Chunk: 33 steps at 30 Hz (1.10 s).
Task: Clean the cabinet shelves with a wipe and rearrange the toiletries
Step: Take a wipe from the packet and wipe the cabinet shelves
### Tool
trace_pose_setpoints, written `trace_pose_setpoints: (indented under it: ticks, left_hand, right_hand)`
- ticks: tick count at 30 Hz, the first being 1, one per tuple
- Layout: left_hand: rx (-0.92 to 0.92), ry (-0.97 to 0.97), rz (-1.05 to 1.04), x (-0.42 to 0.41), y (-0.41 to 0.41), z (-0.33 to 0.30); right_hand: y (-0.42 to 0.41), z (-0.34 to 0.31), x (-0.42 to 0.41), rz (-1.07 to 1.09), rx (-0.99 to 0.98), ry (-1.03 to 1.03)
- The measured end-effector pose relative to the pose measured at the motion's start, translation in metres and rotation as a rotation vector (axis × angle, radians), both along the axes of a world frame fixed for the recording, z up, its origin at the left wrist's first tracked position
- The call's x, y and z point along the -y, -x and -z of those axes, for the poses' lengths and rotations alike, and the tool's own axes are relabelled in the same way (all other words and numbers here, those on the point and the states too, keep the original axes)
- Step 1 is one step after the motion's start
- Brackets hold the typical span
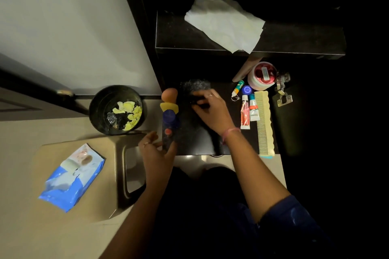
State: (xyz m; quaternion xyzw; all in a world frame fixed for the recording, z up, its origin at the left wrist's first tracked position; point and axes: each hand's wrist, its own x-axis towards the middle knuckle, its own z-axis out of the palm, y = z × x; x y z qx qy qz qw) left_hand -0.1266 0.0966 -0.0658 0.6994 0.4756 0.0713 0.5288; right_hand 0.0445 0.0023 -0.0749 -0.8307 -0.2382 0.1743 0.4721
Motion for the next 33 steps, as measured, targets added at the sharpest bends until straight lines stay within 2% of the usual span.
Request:
trace_pose_setpoints:
  ticks: [3, 7, 12, 20, 27, 29, 33]
  left_hand:
    - [-0.019, -0.064, 0.082, -0.009, -0.006, 0.007]
    - [-0.044, -0.117, 0.139, -0.016, -0.011, 0.018]
    - [-0.058, -0.090, 0.141, -0.020, -0.013, 0.027]
    - [-0.063, -0.185, 0.213, -0.019, -0.016, 0.026]
    - [-0.023, -0.192, 0.262, -0.012, -0.009, 0.019]
    - [0.007, -0.135, 0.289, -0.002, -0.008, 0.015]
    - [0.050, -0.074, 0.404, 0.030, -0.018, 0.012]
  right_hand:
    - [-0.015, -0.010, -0.022, -0.264, -0.003, 0.137]
    - [-0.033, -0.018, -0.043, -0.500, 0.125, 0.279]
    - [-0.044, -0.016, -0.050, -0.555, 0.137, 0.303]
    - [-0.046, -0.008, -0.057, -0.524, 0.084, 0.267]
    - [-0.043, -0.003, -0.048, -0.372, 0.051, 0.234]
    - [-0.041, -0.004, -0.033, -0.230, 0.034, 0.194]
    - [-0.046, -0.010, 0.004, 0.226, -0.025, 0.093]
